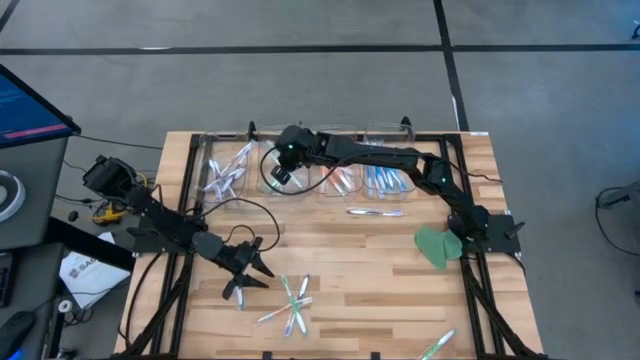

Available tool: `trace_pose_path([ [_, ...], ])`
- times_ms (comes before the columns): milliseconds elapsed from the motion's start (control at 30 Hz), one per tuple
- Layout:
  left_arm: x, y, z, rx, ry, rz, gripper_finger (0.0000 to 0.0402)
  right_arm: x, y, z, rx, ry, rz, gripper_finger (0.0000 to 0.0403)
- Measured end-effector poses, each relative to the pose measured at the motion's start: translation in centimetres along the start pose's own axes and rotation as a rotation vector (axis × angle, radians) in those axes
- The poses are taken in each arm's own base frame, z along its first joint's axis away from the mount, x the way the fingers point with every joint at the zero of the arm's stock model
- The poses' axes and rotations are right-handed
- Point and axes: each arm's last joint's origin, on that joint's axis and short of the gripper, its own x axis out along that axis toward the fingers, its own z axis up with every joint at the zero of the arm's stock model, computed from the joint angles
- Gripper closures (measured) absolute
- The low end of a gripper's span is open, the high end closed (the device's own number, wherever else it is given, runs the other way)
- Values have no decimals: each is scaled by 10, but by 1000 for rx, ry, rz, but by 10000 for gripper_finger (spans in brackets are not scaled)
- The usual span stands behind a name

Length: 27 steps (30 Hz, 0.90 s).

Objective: Pick & Place Toothbrushes
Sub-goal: Put the green toothbrush into the middle left transparent bin

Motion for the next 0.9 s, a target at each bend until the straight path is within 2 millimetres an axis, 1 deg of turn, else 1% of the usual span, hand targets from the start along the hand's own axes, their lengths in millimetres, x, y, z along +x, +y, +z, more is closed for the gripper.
trace_pose_path([
  [100, 0, 0, 0, 0, 0, 0, 257, -1, 2, 1, 0, -7, 3, 278],
  [233, 0, 0, 0, 0, 0, 0, 257, -8, 8, 5, -13, 9, 11, 214],
  [300, 0, 0, 0, 0, 0, 0, 257, -16, 10, 8, -31, 43, 10, 190],
  [367, 0, 0, 0, 0, 0, 0, 257, -29, 13, 13, -79, 88, 10, 174],
  [500, 0, 0, 0, 2, 0, 0, 257, -59, 23, 18, -146, 201, 13, 166],
  [600, 0, 0, 0, 2, 0, 1, 257, -76, 35, 10, -161, 274, 31, 169],
  [700, 0, 0, 0, 3, 0, 1, 257, -92, 51, -2, -191, 372, 60, 174],
  [900, 0, 2, 0, 46, -4, 13, 257, -118, 90, -36, -306, 600, 80, 184],
])
